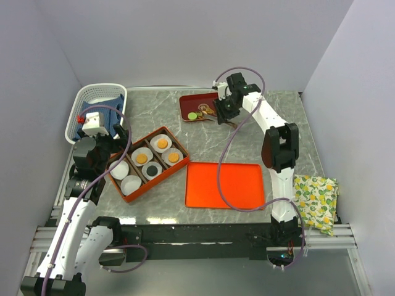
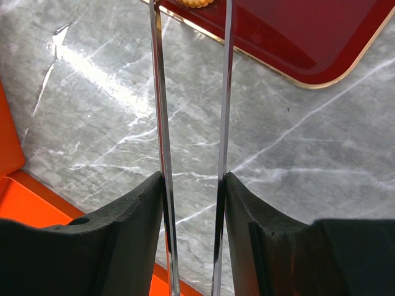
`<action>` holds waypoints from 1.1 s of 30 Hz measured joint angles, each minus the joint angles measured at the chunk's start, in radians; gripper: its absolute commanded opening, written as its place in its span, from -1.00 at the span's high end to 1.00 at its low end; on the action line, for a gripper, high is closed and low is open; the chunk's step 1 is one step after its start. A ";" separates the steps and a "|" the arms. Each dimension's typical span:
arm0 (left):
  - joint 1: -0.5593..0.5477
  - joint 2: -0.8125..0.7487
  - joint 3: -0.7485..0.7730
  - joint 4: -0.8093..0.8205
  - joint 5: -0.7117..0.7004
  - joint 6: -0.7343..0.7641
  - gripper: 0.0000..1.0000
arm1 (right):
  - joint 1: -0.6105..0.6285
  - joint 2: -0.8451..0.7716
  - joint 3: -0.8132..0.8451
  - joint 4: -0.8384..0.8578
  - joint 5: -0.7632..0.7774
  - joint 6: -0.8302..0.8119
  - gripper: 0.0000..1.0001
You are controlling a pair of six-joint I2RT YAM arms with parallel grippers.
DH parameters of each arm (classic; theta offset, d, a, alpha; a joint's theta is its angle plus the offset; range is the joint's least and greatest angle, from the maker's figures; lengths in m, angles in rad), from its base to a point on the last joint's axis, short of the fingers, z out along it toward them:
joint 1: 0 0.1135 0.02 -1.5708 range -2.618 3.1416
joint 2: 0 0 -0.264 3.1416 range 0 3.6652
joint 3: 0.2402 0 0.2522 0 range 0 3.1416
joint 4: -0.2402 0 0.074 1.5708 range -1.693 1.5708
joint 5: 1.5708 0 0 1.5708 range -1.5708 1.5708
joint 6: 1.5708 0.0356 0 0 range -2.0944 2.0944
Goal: Pack the cookies
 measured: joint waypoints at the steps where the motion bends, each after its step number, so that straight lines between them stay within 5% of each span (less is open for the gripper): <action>1: 0.000 0.000 0.000 0.000 0.000 0.000 -0.93 | -0.001 0.000 0.000 0.000 0.001 0.001 0.05; 33: 0.000 0.005 0.000 0.000 0.000 0.000 -0.93 | -0.030 0.074 0.142 0.021 0.047 0.034 0.01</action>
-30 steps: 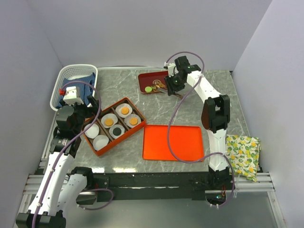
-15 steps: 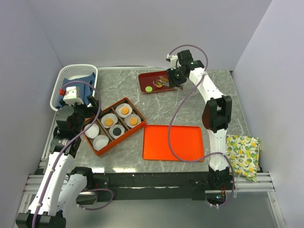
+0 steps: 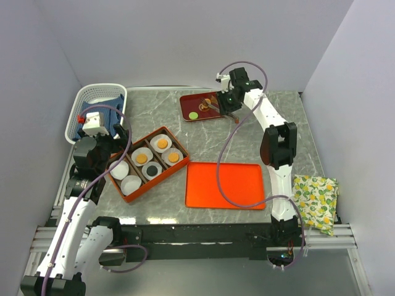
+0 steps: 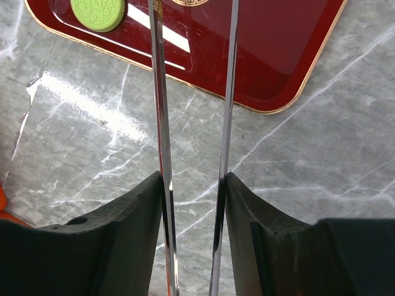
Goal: Pack the cookies
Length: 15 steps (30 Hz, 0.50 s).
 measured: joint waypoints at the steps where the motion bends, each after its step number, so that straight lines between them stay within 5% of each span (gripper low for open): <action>1: 0.000 0.000 0.000 0.000 0.000 0.000 -0.93 | 0.000 0.003 0.000 0.000 0.000 0.000 0.00; 15: 0.000 0.000 0.000 0.000 0.000 0.000 -0.93 | 0.000 0.006 0.005 0.000 0.000 0.000 -0.09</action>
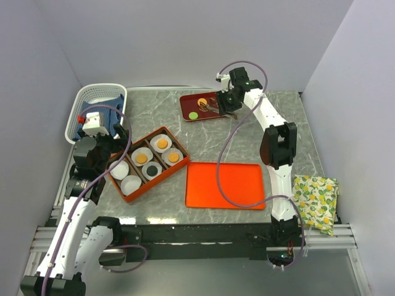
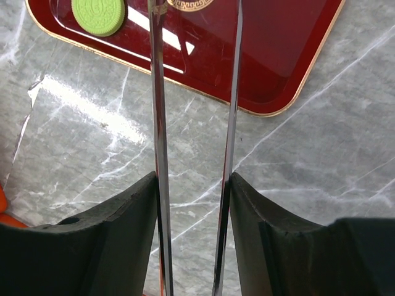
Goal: Pack the cookies
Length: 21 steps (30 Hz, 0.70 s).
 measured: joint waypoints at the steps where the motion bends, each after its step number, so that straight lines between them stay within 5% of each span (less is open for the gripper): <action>1: 0.000 0.000 0.000 0.000 0.000 0.000 -0.93 | 0.000 0.002 0.006 0.000 0.000 0.000 -0.09; 21: 0.000 0.015 0.000 0.000 0.000 0.000 -0.93 | 0.006 0.072 0.094 0.000 -0.026 0.000 -0.11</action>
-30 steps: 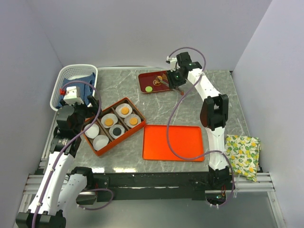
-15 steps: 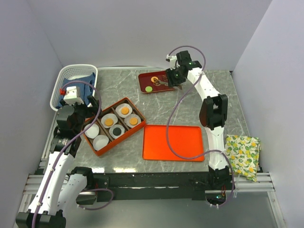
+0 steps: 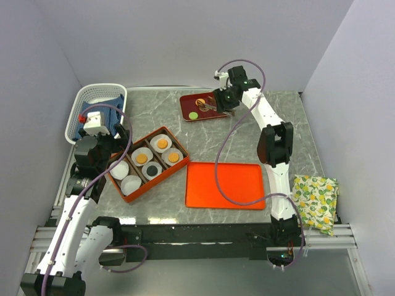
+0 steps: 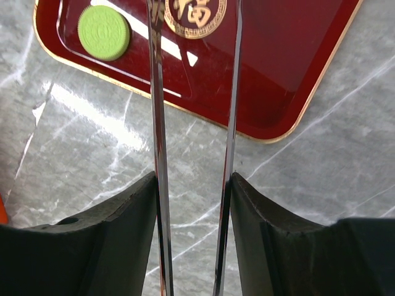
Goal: Pack the cookies
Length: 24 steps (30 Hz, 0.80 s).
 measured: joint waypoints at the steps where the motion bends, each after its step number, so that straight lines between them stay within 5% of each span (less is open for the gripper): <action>1: 0.000 0.001 0.000 0.000 0.000 0.000 -0.93 | 0.001 0.003 0.010 0.002 -0.001 0.000 -0.11; 16: 0.000 0.014 0.000 0.000 0.000 0.000 -0.93 | 0.025 0.058 0.033 0.012 -0.008 0.000 -0.06; 24: 0.000 0.018 0.000 0.000 0.000 0.000 -0.93 | 0.028 0.058 0.033 0.019 -0.002 -0.001 0.30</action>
